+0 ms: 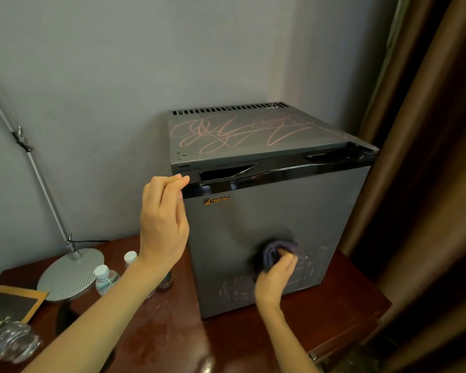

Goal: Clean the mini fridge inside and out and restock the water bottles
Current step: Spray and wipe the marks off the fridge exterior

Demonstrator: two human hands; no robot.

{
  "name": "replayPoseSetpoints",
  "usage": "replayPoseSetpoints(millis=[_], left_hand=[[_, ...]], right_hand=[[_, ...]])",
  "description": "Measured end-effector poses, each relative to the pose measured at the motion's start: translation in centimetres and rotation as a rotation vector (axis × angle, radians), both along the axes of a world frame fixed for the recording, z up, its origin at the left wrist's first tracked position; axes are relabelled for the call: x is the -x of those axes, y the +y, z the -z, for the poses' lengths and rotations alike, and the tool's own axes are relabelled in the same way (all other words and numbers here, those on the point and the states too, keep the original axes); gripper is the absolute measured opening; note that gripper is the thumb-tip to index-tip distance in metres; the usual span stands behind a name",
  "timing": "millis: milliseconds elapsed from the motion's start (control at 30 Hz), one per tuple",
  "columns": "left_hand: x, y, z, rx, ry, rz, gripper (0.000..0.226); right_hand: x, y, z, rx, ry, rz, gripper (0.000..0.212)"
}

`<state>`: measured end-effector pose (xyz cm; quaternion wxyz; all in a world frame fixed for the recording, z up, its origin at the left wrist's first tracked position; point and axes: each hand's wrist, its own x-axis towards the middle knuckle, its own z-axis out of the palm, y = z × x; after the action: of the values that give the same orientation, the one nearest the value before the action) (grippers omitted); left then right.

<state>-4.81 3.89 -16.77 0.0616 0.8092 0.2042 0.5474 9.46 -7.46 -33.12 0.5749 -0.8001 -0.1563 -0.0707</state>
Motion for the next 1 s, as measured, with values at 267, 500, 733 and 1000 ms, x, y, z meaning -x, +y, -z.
replayPoseSetpoints(millis=[267,500,733,1000], left_hand=[[-0.2,-2.3,3.1,0.14,-0.029,-0.034,0.055],[0.3,-2.8,3.7,0.226,-0.078,-0.133,0.041],[0.8,-2.6,9.8,0.342,0.084,-0.139,0.006],[0.8,-1.7,11.9,0.442,-0.012,-0.111,0.014]], right_hand=[[-12.7,-6.5,0.2,0.054,0.046,0.127,0.044],[-14.7,-7.4,0.8,-0.009,0.034,0.139,0.049],[-6.6,-2.8,3.4,-0.117,-0.195,0.0,0.045],[2.8,2.0,7.3,0.09,-0.689,-0.294,0.045]])
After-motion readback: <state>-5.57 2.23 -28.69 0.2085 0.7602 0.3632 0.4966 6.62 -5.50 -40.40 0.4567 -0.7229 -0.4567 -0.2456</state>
